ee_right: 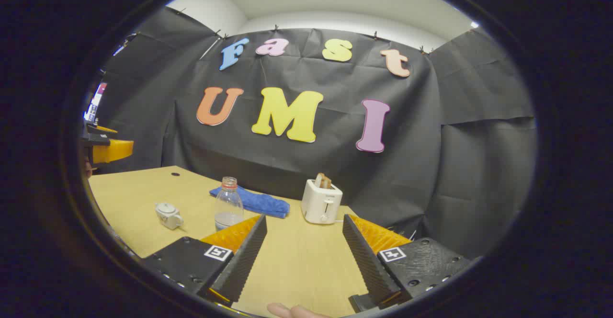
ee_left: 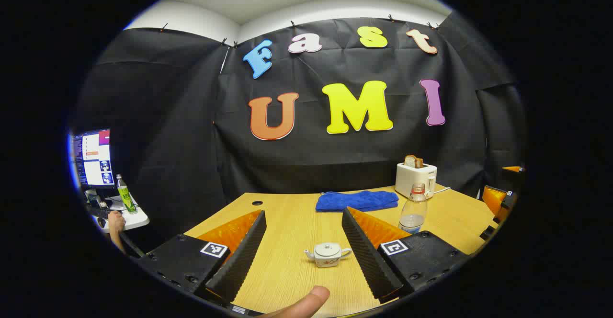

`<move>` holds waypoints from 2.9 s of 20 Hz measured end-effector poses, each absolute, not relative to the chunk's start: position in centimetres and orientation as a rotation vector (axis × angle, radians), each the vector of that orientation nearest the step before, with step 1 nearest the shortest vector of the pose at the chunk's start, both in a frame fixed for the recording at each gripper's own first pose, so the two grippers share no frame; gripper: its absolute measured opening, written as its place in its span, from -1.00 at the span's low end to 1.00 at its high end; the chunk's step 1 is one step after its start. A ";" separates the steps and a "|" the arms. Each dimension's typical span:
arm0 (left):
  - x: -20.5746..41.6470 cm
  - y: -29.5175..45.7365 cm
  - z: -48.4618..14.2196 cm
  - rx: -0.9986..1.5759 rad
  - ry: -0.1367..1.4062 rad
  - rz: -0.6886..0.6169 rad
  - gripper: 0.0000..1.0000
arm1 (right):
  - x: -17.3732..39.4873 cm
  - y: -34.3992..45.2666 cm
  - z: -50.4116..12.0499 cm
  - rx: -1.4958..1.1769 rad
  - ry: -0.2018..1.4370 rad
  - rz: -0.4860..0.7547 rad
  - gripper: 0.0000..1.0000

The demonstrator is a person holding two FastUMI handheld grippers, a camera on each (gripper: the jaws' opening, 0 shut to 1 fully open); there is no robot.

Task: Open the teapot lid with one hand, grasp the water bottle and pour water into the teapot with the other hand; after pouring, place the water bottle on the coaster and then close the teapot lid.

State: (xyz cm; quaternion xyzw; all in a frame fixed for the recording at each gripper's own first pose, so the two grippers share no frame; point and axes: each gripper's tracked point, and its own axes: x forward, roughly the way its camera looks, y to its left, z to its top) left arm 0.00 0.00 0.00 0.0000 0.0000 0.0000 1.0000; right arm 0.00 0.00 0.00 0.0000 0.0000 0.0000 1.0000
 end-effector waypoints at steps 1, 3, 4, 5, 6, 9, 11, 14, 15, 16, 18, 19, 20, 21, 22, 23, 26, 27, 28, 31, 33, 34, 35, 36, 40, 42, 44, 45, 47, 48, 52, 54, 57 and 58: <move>0.1 0.1 -0.1 -0.002 0.005 0.000 0.99 | 0.0 -0.1 0.0 -0.003 -0.002 -0.002 0.96; 0.2 0.1 -0.4 0.006 0.015 0.007 0.99 | -0.1 -0.5 0.2 -0.001 -0.009 -0.013 0.91; 0.3 0.1 -0.5 0.007 0.020 0.009 0.99 | -0.1 -0.5 0.2 0.000 -0.008 -0.012 0.91; 0.3 0.1 -0.6 0.006 0.021 0.009 0.99 | -0.1 -0.4 0.0 -0.001 -0.006 -0.011 0.91; 0.3 -0.1 -0.5 0.006 0.021 0.006 1.00 | 0.0 -0.3 0.0 -0.002 -0.003 -0.015 0.91; 0.2 -0.4 -0.6 0.015 0.018 0.002 0.99 | 0.1 -0.4 -0.1 -0.004 0.000 -0.018 0.91; 0.3 -0.4 -0.7 0.020 0.019 0.000 0.99 | 0.3 -1.0 -0.2 -0.001 0.000 -0.038 0.91; 0.3 -0.8 -0.9 0.028 0.022 -0.007 1.00 | 0.3 -1.4 -0.2 0.006 0.004 -0.049 0.96; 0.4 -0.9 -1.0 0.030 0.023 -0.008 0.99 | 0.3 -1.4 -0.2 0.007 0.003 -0.051 0.96; 0.5 -1.0 -1.1 0.032 0.024 -0.011 1.00 | 0.5 -1.5 -0.3 0.004 0.003 -0.053 0.91; 0.6 -1.2 -1.2 0.032 0.025 -0.012 0.99 | 0.4 -1.4 -0.2 -0.007 0.000 -0.053 0.91; 1.2 -1.4 -1.2 0.004 0.013 -0.018 1.00 | 0.5 -1.5 -0.2 -0.014 -0.004 -0.057 0.96; 1.5 -1.9 -1.1 -0.019 -0.002 -0.032 0.99 | 0.6 -1.6 -0.2 -0.017 -0.005 -0.061 0.92; 2.2 -2.3 -1.0 -0.042 -0.024 -0.046 0.99 | 0.6 -1.7 -0.2 -0.017 -0.007 -0.062 0.91; 3.1 -2.5 -1.2 -0.055 -0.037 -0.051 0.99 | 0.7 -1.7 -0.2 -0.015 -0.007 -0.065 0.91; 4.1 -2.7 -1.8 -0.058 -0.036 -0.057 0.99 | 0.7 -1.7 -0.4 -0.013 -0.004 -0.066 0.91; 7.4 -2.2 -5.0 -0.051 -0.005 -0.031 0.99 | 1.1 -1.7 -0.7 -0.023 0.006 -0.068 0.91; 8.5 -2.2 -6.1 -0.059 0.010 -0.027 0.99 | 1.1 -1.8 -0.8 -0.030 0.005 -0.074 0.91; 9.6 -2.4 -7.7 -0.072 0.033 -0.039 1.00 | 1.3 -1.8 -0.8 -0.038 0.004 -0.078 0.91; 11.4 -3.7 -10.0 -0.094 0.060 -0.088 1.00 | 1.6 -1.6 -1.3 -0.042 0.015 -0.075 0.91; 12.3 -3.7 -11.1 -0.080 0.065 -0.090 1.00 | 1.9 -1.5 -1.8 -0.047 0.030 -0.073 0.96; 12.5 -3.6 -11.8 -0.074 0.076 -0.085 1.00 | 2.0 -1.5 -2.0 -0.050 0.035 -0.074 0.91; 12.6 -3.8 -12.3 -0.067 0.084 -0.080 1.00 | 2.0 -1.4 -2.1 -0.051 0.040 -0.074 0.91; 12.7 -3.7 -12.8 -0.059 0.092 -0.069 1.00 | 2.1 -1.3 -2.3 -0.052 0.043 -0.072 0.91; 12.9 -4.5 -11.8 -0.040 0.037 -0.087 0.85 | 2.2 -1.5 -2.4 -0.067 0.046 -0.078 0.91; 12.7 -5.5 -11.8 -0.040 0.030 -0.126 0.65 | 2.2 -1.6 -2.5 -0.064 0.049 -0.079 0.91; 12.9 -5.4 -12.5 -0.036 0.048 -0.125 0.46 | 2.2 -1.6 -2.5 -0.063 0.052 -0.083 0.91; 12.9 -5.2 -12.6 -0.033 0.053 -0.115 0.41 | 2.2 -1.6 -2.5 -0.064 0.051 -0.082 0.91; 13.1 -5.5 -13.2 -0.033 0.074 -0.131 0.27 | 2.3 -1.6 -2.5 -0.063 0.052 -0.082 0.91; 13.3 -5.4 -13.5 -0.032 0.084 -0.129 0.22 | 2.3 -1.5 -2.6 -0.063 0.054 -0.081 0.91; 13.7 -5.3 -14.0 -0.034 0.098 -0.125 -0.13 | 2.4 -1.1 -2.8 -0.061 0.060 -0.075 0.91; 13.7 -5.3 -13.9 -0.033 0.097 -0.129 -0.30 | 2.4 -0.8 -2.8 -0.062 0.060 -0.072 0.91; 14.2 -5.1 -14.0 -0.042 0.095 -0.125 -0.51 | 2.4 0.1 -2.9 -0.058 0.058 -0.056 0.96; 14.1 -5.1 -13.9 -0.048 0.099 -0.125 -0.54 | 2.6 0.5 -2.9 -0.051 0.055 -0.045 0.96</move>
